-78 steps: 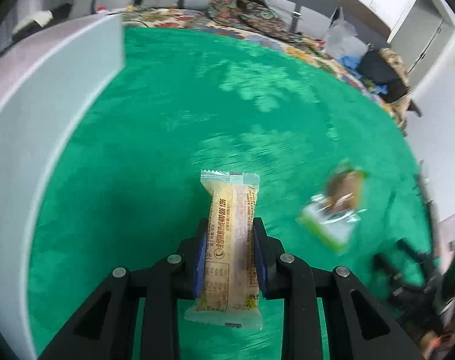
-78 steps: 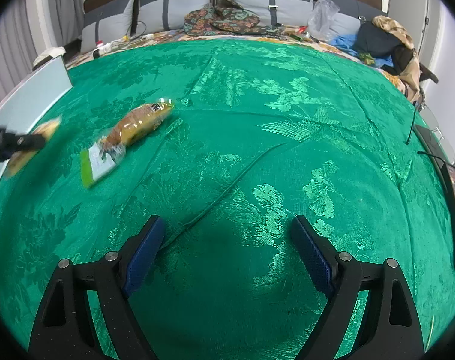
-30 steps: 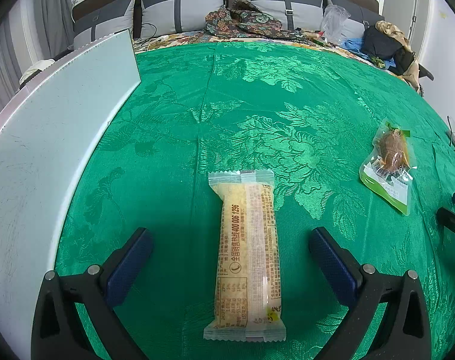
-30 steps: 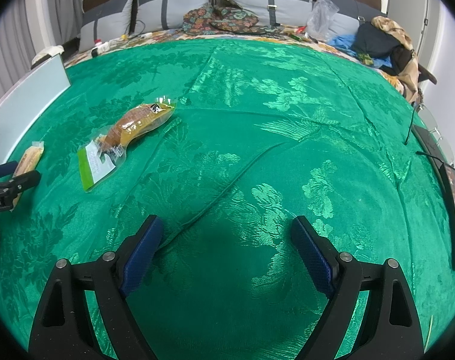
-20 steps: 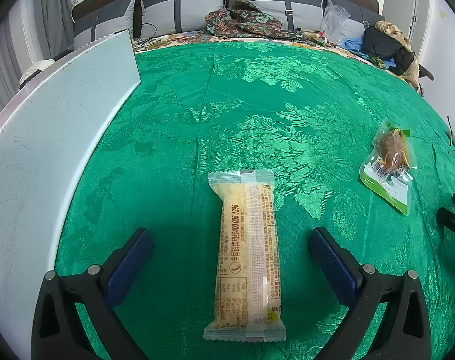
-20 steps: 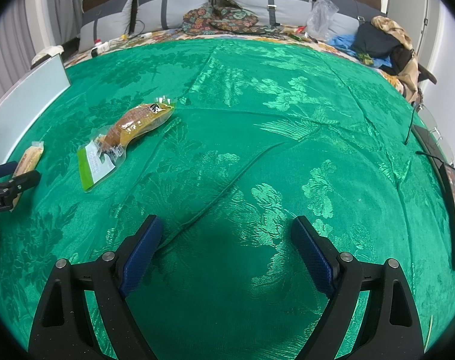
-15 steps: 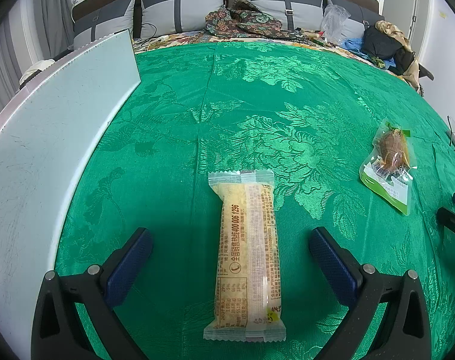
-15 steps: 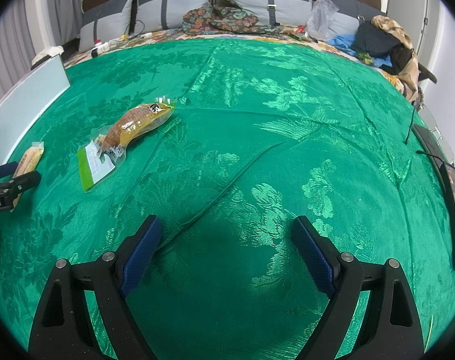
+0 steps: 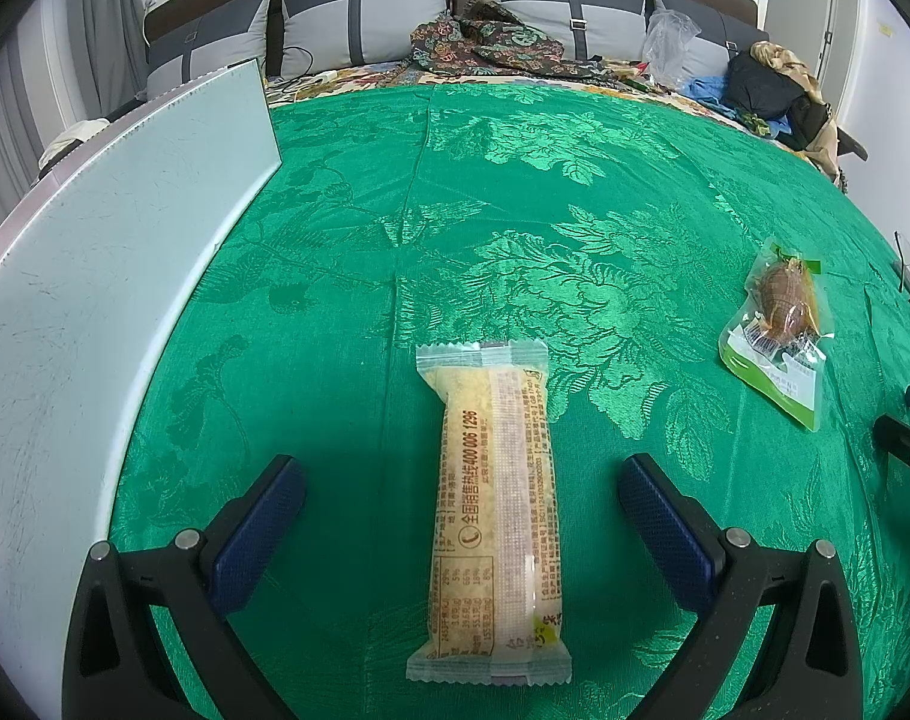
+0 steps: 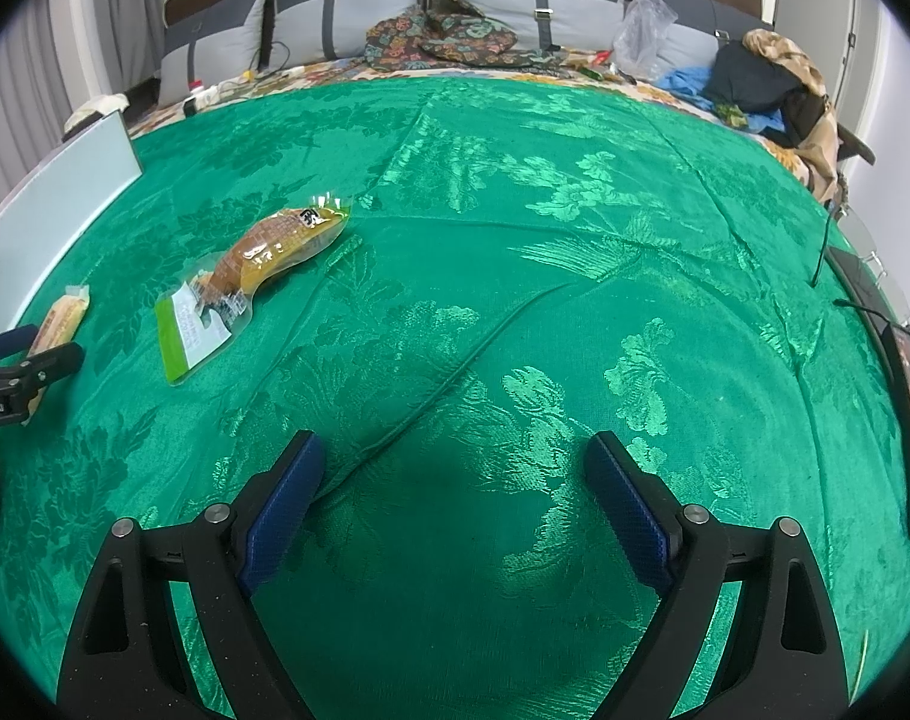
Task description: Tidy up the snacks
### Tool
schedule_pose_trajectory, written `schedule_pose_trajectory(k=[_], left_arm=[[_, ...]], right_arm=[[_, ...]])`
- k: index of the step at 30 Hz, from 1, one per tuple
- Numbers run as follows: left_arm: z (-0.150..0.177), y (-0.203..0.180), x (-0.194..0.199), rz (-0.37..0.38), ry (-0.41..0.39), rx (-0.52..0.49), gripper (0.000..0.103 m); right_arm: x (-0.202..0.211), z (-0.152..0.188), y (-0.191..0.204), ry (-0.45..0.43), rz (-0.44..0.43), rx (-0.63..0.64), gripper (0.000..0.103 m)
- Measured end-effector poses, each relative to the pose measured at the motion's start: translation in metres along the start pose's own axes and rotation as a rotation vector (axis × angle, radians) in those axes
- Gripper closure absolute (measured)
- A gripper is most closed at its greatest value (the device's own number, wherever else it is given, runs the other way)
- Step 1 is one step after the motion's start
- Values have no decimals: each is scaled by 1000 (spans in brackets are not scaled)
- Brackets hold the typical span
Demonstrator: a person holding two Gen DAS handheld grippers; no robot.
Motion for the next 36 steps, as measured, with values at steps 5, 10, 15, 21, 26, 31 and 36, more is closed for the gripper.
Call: schedule_pose_trajectory(k=[5, 10, 15, 21, 26, 31, 36], left_arm=[[0, 0, 0, 0, 0, 0, 0], [0, 0, 0, 0, 0, 0, 0], [0, 0, 0, 0, 0, 1, 0], [-2, -1, -2, 32, 74, -47, 0], [-8, 12, 3, 123, 221, -64, 5], [1, 11, 8, 109, 210, -43, 7], [2, -14, 9, 43, 166, -134, 35]], right_arm=[[0, 0, 0, 0, 0, 0, 11], [0, 0, 0, 0, 0, 0, 11], [0, 0, 0, 0, 2, 1, 11], [1, 0, 0, 0, 3, 2, 11], [1, 1, 1, -1, -1, 2, 11], [0, -5, 6, 83, -91, 0, 12], [-7, -57, 24, 74, -265, -270, 13]])
Point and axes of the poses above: each gripper's, at about its wrist camera, not at the fingertips, and x roughly against the way its jaws point, y to its left, z to its underside, the point moved 7 cm from there along -x, roughly the way its jaws point, and after that the axes turned 7 degrees about x, right-handed, at the moved point
